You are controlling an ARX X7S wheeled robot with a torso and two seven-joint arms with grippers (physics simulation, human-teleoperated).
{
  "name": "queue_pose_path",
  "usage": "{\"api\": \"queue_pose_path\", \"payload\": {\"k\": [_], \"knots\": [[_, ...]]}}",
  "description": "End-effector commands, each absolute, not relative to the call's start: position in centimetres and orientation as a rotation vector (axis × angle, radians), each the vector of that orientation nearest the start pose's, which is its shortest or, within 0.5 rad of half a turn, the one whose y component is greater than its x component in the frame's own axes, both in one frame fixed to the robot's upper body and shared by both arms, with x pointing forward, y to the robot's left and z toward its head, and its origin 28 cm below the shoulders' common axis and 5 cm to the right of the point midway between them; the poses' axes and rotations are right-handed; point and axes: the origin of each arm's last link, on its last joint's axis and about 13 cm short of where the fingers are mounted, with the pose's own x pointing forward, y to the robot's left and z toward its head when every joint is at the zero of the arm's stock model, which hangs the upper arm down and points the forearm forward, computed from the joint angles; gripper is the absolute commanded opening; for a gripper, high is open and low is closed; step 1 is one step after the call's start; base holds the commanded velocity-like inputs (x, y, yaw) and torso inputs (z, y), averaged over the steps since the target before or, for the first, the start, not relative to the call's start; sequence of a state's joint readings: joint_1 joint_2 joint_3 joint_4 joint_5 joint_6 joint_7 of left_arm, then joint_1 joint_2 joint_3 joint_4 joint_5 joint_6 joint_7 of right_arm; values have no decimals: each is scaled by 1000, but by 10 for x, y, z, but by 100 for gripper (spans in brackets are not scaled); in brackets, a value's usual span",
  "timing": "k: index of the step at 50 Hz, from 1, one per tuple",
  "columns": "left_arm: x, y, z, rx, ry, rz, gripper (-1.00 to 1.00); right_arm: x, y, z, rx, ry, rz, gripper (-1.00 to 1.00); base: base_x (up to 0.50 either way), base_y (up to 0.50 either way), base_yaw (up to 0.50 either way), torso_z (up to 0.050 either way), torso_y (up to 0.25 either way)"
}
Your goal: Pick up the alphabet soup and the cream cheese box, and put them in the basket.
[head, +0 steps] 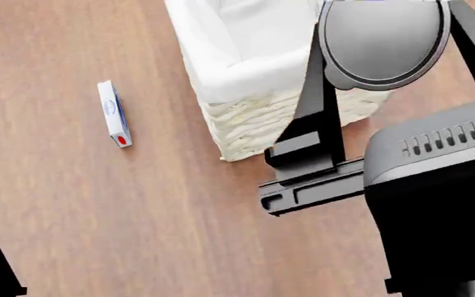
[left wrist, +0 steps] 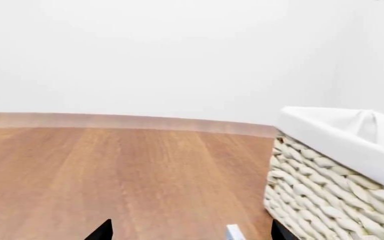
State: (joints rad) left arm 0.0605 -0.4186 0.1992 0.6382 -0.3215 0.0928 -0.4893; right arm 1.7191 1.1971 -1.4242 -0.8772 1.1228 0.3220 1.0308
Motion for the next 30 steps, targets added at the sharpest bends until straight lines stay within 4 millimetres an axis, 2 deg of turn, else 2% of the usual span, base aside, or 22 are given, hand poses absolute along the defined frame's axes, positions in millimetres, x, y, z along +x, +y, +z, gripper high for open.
{"api": "queue_pose_path", "payload": {"k": [1, 2, 3, 4, 8, 11, 14, 15, 19, 21, 23, 26, 30], "knots": [[175, 217, 137, -133, -534, 44, 100, 224, -130, 396, -465, -799, 167, -100, 0, 0, 0, 0, 0], [175, 217, 138, -132, -536, 42, 100, 230, -131, 408, -451, -794, 195, -100, 0, 0, 0, 0, 0], [175, 217, 138, -132, -536, 42, 100, 233, -131, 411, -433, -783, 215, -100, 0, 0, 0, 0, 0], [175, 216, 138, -132, -537, 40, 100, 247, -133, 427, -397, -759, 227, -100, 0, 0, 0, 0, 0], [174, 215, 139, -135, -538, 34, 100, 272, -133, 443, -324, -692, 266, -100, 0, 0, 0, 0, 0], [173, 213, 139, -136, -538, 29, 100, 292, -131, 439, -262, -618, 301, -100, 0, 0, 0, 0, 0], [173, 213, 140, -135, -537, 25, 100, 312, -128, 444, -235, -539, 330, -100, 0, 0, 0, 0, 0], [172, 213, 140, -136, -537, 24, 100, 323, -129, 452, -204, -508, 317, -100, 0, 0, 0, 0, 0], [171, 212, 139, -140, -537, 23, 100, 343, -127, 456, -181, -403, 317, -100, 0, 0, 0, 0, 0], [171, 213, 139, -142, -538, 25, 100, 348, -125, 455, -165, -356, 322, -100, 0, 0, 0, 0, 0], [171, 213, 139, -143, -536, 27, 100, 356, -124, 456, -252, -341, 263, -100, 0, 0, 0, 0, 0], [171, 215, 137, -150, -530, 32, 100, 366, -123, 456, -242, -290, 261, -100, 0, 0, 0, 0, 0], [171, 215, 137, -153, -533, 32, 100, 377, -123, 445, -258, -229, 247, -100, 0, 0, 0, 0, 0]]}}
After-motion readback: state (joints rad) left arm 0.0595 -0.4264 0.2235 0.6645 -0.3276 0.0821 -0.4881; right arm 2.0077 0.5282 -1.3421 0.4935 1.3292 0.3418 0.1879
